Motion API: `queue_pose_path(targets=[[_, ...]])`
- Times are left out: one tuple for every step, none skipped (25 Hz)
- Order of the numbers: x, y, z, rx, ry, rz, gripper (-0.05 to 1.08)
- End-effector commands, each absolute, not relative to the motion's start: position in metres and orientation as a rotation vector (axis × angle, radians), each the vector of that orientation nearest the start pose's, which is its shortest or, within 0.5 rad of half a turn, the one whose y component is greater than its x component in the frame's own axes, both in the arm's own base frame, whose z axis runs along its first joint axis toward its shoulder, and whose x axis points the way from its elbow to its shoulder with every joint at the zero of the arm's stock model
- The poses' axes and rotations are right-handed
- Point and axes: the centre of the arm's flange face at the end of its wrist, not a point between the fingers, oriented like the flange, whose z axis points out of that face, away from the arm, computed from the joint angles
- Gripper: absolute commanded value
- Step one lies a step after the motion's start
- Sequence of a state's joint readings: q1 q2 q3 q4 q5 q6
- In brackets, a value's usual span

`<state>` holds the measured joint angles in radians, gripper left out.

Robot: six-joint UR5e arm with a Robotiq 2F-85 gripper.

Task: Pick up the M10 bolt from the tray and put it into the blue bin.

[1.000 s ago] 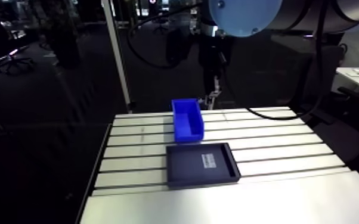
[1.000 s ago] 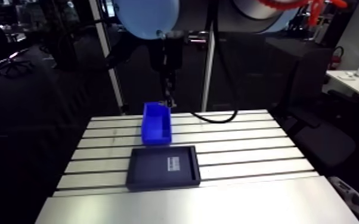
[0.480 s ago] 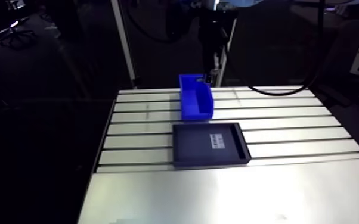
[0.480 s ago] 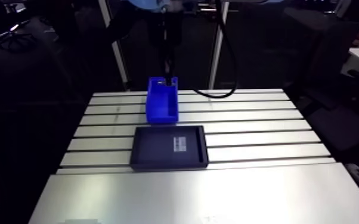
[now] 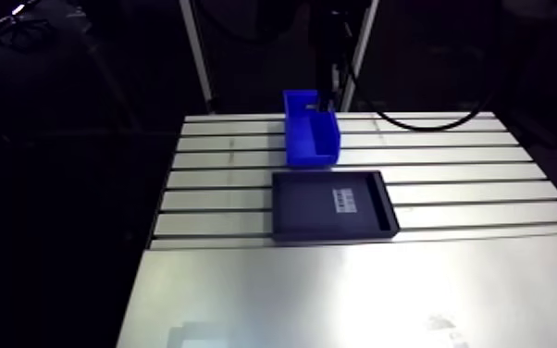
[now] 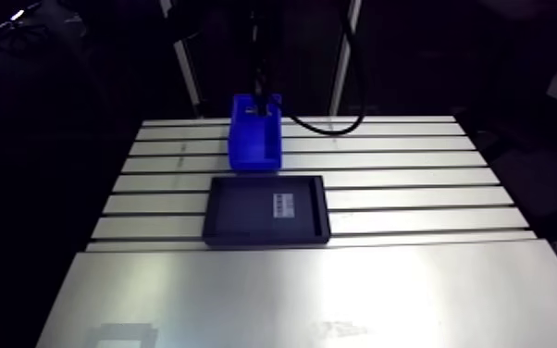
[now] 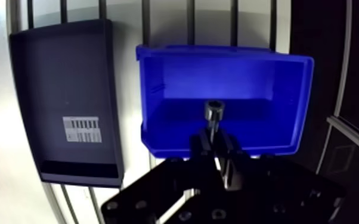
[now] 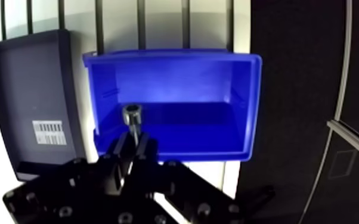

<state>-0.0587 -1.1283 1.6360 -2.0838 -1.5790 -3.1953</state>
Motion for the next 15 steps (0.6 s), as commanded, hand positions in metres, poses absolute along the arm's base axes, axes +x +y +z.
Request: queue_pose_path(targets=[[-0.64,-0.095,0.24,-2.178,2.24,-0.01,1.0],[-0.64,-0.095,0.238,-2.176,2.238,-0.012,1.0],[-0.642,-0.095,0.231,-2.174,2.239,-0.017,1.0],[-0.643,-0.096,0.229,-2.174,2.243,-0.011,1.0],[-0.644,-0.096,0.226,-2.177,2.242,-0.008,1.0],[-0.645,-0.096,0.221,-2.177,2.242,-0.01,1.0],[-0.646,-0.096,0.22,-2.177,2.242,-0.01,1.0],[-0.646,-0.096,0.219,-2.177,2.242,-0.01,1.0],[-0.646,-0.096,0.215,-2.172,2.24,-0.017,1.0],[-0.647,-0.096,0.213,-2.17,2.239,-0.02,1.0],[-0.647,-0.096,0.21,-2.167,2.238,-0.025,1.0],[-0.647,-0.096,0.207,-2.163,2.238,-0.031,1.0],[-0.648,-0.096,0.204,-2.161,2.236,-0.034,1.0],[-0.648,-0.096,0.201,-2.159,2.234,-0.039,1.0],[-0.648,-0.096,0.198,-2.153,2.234,-0.043,1.0]])
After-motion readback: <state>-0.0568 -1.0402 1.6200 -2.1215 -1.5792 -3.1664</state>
